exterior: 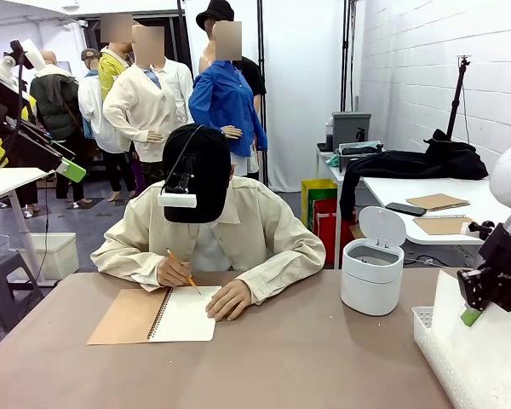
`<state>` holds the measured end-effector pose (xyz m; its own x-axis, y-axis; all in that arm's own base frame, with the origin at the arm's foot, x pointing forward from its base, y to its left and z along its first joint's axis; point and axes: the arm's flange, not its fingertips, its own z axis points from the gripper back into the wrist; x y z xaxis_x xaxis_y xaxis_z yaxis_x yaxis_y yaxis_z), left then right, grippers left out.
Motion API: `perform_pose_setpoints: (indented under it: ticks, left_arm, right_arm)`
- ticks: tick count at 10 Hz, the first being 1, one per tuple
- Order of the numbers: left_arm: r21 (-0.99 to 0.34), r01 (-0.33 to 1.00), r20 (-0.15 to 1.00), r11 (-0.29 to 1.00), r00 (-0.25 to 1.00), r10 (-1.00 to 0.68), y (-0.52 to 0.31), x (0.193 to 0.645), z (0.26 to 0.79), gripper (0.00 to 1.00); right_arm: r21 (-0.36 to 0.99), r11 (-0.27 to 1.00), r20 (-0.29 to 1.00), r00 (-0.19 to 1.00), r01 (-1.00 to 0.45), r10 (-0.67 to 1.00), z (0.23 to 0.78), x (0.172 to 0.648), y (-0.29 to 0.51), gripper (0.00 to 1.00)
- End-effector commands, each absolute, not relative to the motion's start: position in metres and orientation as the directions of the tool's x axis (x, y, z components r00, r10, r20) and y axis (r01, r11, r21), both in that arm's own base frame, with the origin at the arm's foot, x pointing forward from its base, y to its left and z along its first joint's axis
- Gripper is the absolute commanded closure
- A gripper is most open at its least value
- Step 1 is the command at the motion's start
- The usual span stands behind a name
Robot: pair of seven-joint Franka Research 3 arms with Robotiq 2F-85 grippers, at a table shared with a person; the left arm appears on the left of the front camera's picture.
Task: Sort the paper based on its condition.
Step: If a person hands you a paper, place it in the Organizing basket , and if it's crumpled, put it in the Trash can.
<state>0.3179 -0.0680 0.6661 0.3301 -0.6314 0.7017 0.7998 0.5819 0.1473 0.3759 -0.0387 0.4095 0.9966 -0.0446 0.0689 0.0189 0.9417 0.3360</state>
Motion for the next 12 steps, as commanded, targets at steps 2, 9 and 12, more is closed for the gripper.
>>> perform_pose_setpoints:
  ticks: [2,9,12]
  left_arm:
    - [0.145,0.801,0.704,0.581,0.329,-0.63,-0.067,0.318,0.666,0.0]
    - [0.145,0.801,0.704,0.581,0.329,-0.63,-0.067,0.318,0.666,0.0]
    - [0.145,0.801,0.704,0.581,0.329,-0.63,-0.067,0.318,0.666,0.0]
  right_arm:
    - [0.365,0.928,0.117,0.984,0.081,-0.132,0.324,0.228,-0.026,1.0]
    - [0.294,0.943,0.021,0.985,0.159,-0.173,0.313,0.209,-0.029,1.0]
    - [0.31,0.93,-0.026,0.98,0.196,-0.198,0.311,0.206,-0.023,1.0]
